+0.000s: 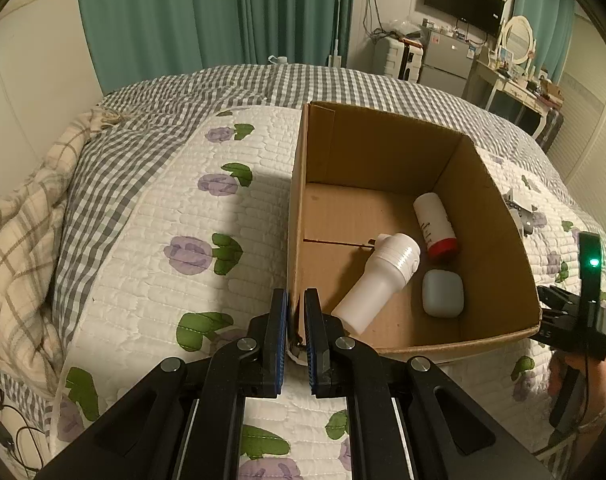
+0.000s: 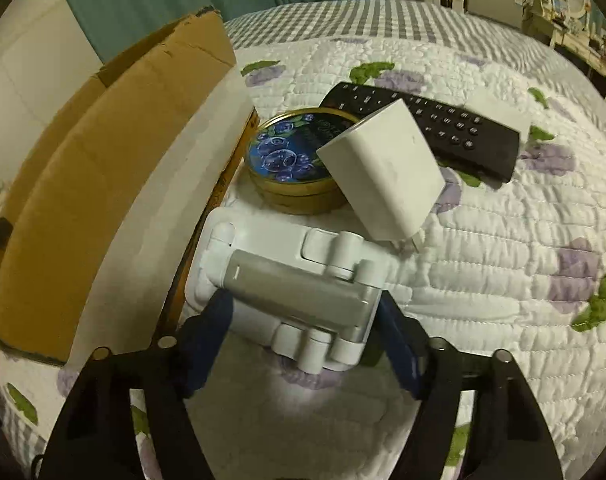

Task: Organize rigid objects
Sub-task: 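Grasp the white phone stand with the right gripper and lift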

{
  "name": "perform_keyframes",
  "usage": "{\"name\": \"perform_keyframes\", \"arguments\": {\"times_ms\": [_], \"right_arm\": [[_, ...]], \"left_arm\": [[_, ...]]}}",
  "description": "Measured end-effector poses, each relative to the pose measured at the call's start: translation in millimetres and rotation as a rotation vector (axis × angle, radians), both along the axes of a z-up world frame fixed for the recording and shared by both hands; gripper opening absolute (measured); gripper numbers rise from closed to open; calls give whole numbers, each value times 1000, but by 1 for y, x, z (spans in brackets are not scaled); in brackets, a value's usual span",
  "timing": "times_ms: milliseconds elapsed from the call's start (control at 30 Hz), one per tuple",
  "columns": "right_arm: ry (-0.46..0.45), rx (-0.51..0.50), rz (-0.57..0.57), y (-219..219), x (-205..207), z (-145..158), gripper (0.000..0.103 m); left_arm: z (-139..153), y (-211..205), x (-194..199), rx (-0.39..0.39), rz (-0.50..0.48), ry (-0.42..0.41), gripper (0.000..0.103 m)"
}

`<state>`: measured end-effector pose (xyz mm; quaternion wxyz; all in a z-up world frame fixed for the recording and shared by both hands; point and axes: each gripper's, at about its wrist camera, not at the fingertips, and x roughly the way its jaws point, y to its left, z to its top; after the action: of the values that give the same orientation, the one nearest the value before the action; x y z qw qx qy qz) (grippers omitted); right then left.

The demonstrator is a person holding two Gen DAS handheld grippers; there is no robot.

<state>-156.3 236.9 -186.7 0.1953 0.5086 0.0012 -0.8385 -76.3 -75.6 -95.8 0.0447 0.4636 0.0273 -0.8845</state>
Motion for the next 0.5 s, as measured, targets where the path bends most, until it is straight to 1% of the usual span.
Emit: {"name": "perform_keyframes", "arguments": {"times_ms": [67, 100, 133, 167, 267, 300, 367, 500], "right_arm": [[13, -9, -9, 4, 5, 7, 57], [22, -20, -12, 7, 8, 11, 55], [34, -36, -15, 9, 11, 17, 51], [52, -64, -21, 13, 14, 25, 44], [80, -163, -14, 17, 17, 45, 33], [84, -184, -13, 16, 18, 48, 33], [87, -193, -18, 12, 17, 51, 33], [72, -206, -45, 7, 7, 44, 33]], "left_arm": [[0, 0, 0, -7, 0, 1, 8], [0, 0, 0, -5, -1, 0, 8], [0, 0, 0, -5, -2, 1, 8], [0, 0, 0, -5, -2, 1, 8], [0, 0, 0, -5, -3, 2, 8], [0, 0, 0, -4, -3, 2, 8], [0, 0, 0, 0, -2, 2, 8], [0, 2, 0, -6, -3, 4, 8]]}}
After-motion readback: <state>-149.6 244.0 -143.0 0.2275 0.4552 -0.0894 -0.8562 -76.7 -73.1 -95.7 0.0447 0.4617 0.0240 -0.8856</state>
